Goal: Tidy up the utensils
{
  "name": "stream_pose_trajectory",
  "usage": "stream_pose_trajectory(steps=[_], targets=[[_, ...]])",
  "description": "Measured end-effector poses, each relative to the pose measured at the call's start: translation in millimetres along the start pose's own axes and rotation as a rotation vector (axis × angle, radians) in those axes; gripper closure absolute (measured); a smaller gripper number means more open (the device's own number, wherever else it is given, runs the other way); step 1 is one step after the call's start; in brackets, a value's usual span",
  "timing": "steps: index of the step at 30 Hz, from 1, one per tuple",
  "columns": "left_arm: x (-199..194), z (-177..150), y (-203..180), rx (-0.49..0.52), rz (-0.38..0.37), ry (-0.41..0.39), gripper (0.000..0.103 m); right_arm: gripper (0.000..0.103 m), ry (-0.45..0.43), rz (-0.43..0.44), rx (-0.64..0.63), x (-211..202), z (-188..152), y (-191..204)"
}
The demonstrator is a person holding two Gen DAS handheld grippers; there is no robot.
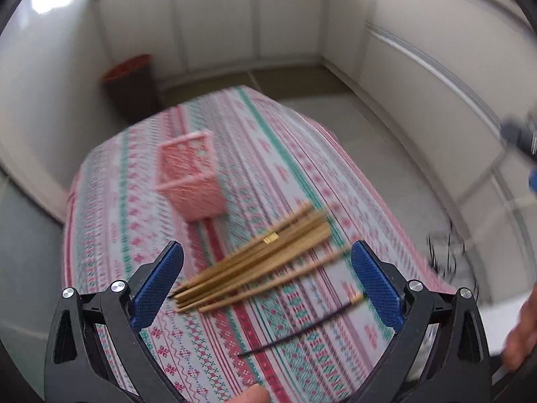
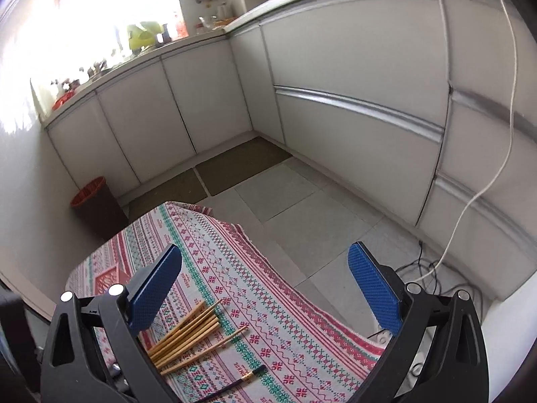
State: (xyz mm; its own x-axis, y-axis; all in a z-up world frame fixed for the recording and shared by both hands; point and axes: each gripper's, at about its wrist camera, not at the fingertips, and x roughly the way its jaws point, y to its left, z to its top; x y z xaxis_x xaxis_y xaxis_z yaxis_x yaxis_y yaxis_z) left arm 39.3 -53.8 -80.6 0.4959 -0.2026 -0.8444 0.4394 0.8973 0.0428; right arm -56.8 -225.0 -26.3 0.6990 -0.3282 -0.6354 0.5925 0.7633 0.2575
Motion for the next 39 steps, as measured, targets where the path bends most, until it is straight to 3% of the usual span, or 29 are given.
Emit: stream_pose_trajectory(steps=[2, 5, 10, 13, 15, 18, 26, 29, 32, 33, 36, 39], targets=[[17.3, -7.2, -19.0, 0.099, -0.058, 0.049, 0.007, 0.006, 0.058, 0.037, 0.089, 7.4, 7.0, -21.5], [50.1, -18.2, -40.1, 0.17, -0.224, 0.191, 0.007, 0.006, 0.13, 0.079, 0.148, 16.6, 10.0, -39.5], [91.1, -24.9, -59.6, 0.283, -0.209, 0.287, 0.007, 0.006, 0.216, 0.1, 0.157, 29.8, 11.5, -51.8], [98.2, -5.5, -67.0, 0.303, -0.291, 0.311, 0.008, 0.006, 0.295, 0.132, 0.224, 44.9, 11.2, -64.5], [110.4, 5.5, -77.4, 0.336, -0.336, 0.372, 0.022, 0.006, 0.349, 0.161, 0.29, 54.6, 10.8, -73.9], [132.4, 9.6, -95.1, 0.421, -0.342, 0.448, 0.037, 0.006, 0.394, 0.167, 0.344, 65.3, 9.8, -81.8], [183.2, 13.3, -110.8, 0.518, -0.309, 0.562, 0.055, 0.006, 0.459, 0.137, 0.403, 84.0, 5.2, -96.4], [188.0, 12.3, -111.1, 0.533, -0.313, 0.56, 0.06, 0.006, 0.494, 0.122, 0.424, 90.7, 1.3, -98.9], [183.7, 11.0, -99.3, 0.529, -0.27, 0.527, 0.087, 0.006, 0.529, 0.106, 0.422, 96.9, -4.7, -99.1], [179.7, 11.2, -90.9, 0.523, -0.265, 0.512, 0.091, 0.006, 0.541, 0.1, 0.421, 98.7, -7.1, -98.5], [170.4, 9.0, -76.5, 0.503, -0.254, 0.442, 0.098, 0.006, 0.568, 0.067, 0.412, 102.9, -15.3, -97.0], [143.8, 5.9, -54.4, 0.446, -0.265, 0.333, 0.098, 0.006, 0.621, 0.034, 0.389, 110.6, -32.7, -89.1]])
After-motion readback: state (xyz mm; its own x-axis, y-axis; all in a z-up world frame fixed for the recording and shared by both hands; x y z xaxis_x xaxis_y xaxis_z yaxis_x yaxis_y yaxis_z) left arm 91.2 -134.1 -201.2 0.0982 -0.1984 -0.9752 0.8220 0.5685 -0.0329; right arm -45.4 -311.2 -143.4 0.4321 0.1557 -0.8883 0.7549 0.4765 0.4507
